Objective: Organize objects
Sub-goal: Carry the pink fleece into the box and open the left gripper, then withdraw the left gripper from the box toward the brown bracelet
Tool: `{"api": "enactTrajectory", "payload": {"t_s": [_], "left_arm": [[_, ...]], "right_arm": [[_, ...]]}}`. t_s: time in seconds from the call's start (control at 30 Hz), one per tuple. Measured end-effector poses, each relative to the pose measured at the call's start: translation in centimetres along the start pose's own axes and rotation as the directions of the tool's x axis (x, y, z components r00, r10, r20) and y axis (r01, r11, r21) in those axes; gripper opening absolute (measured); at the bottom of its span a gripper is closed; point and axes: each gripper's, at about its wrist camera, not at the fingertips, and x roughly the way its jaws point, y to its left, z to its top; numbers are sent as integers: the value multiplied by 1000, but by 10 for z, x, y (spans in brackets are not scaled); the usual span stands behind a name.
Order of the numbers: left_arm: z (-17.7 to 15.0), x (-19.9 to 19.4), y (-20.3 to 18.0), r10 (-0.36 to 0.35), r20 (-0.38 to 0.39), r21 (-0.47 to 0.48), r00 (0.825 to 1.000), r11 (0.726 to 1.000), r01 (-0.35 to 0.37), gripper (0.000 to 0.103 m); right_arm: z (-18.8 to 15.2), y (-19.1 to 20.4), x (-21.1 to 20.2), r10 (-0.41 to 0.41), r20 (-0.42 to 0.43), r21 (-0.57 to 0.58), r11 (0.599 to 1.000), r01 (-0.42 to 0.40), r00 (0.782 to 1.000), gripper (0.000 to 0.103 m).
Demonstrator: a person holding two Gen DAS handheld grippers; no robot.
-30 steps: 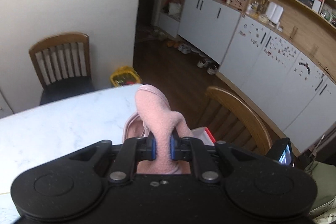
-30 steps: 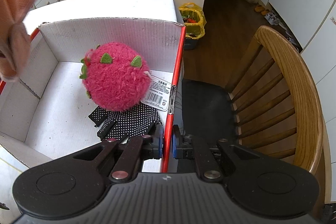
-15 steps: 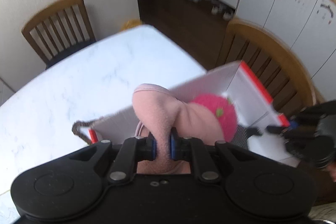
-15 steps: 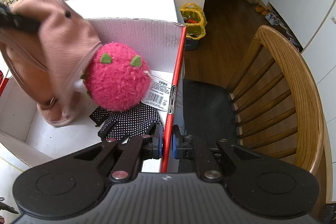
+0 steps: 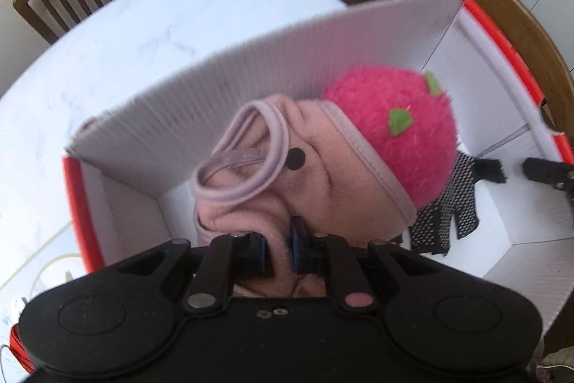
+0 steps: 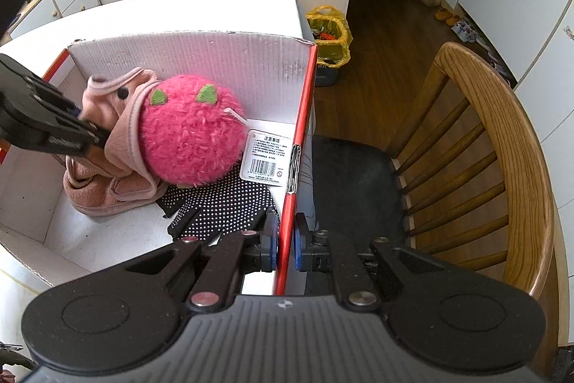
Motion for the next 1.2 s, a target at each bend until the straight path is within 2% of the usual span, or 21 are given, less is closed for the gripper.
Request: {"api": "enactTrajectory", "payload": {"t_s": [0.27, 0.47, 0.63, 0.83, 0.9, 1.2], "left_arm": [[-7, 7, 8, -11, -2, -30, 1000, 1000, 11, 16], [-17, -5, 17, -18, 32, -78, 999, 997, 20, 30], [-28, -23, 23, -34, 76, -90, 997, 995, 41, 53], [-37, -52, 30, -52, 137, -103, 989, 992, 67, 62], [-33, -59, 25, -55, 155, -107, 986, 992, 72, 63], [-23, -84, 20, -60, 231, -110, 971, 990, 87, 82]], "right_arm": [[0, 0, 1, -2, -6, 4, 1000, 2, 1000, 9], [0, 0, 2, -3, -6, 4, 1000, 3, 1000, 9], [0, 1, 3, -7, -10, 0, 1000, 7, 1000, 9], [0, 3, 4, -14, -14, -10, 1000, 13, 1000, 9], [0, 3, 4, -15, -16, -12, 1000, 15, 1000, 9], [1, 7, 5, -25, -20, -26, 999, 24, 999, 9]]}}
